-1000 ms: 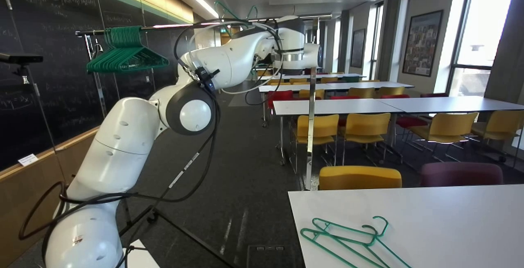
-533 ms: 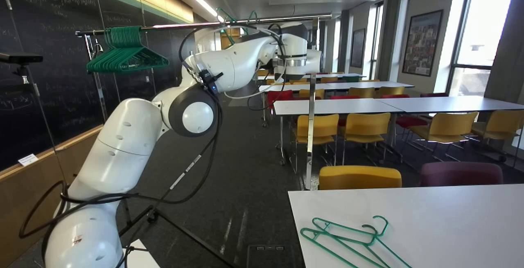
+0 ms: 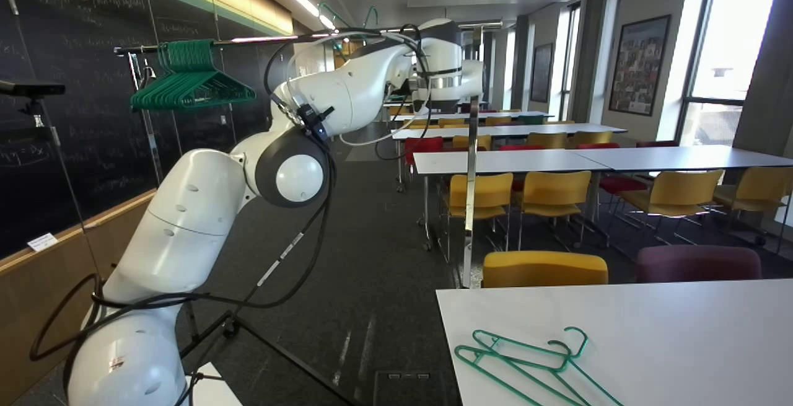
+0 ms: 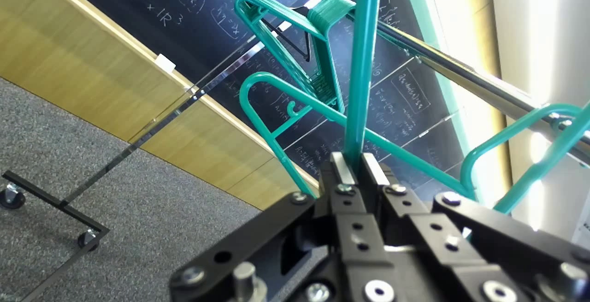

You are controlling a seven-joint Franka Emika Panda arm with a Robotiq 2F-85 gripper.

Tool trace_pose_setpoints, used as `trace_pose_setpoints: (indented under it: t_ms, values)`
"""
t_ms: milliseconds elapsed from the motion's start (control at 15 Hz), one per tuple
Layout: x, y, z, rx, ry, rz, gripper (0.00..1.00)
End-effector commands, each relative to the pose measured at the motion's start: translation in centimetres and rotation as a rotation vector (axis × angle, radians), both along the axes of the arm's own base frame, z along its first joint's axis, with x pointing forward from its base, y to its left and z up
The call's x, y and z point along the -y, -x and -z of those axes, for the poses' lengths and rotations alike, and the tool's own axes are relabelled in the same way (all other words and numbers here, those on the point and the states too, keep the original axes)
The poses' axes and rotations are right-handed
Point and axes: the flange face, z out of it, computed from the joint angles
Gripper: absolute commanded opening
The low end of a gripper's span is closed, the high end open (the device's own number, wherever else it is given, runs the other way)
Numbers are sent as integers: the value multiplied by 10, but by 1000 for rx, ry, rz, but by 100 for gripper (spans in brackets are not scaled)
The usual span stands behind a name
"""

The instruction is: Put one green hanger from the table on the rail.

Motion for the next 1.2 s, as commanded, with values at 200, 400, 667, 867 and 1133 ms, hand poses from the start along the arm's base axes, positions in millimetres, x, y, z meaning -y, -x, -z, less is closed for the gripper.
trace_pose_setpoints:
  t_ms: [200, 400, 667, 867, 1133]
  values:
    - [-2, 14, -46, 107, 25, -16, 2]
    - [3, 13, -51, 104, 24, -2, 2]
    - [9, 9, -52, 100, 32, 18, 2]
    - [15, 6, -51, 89, 30, 33, 2]
    - [26, -1, -48, 49, 6, 72, 2]
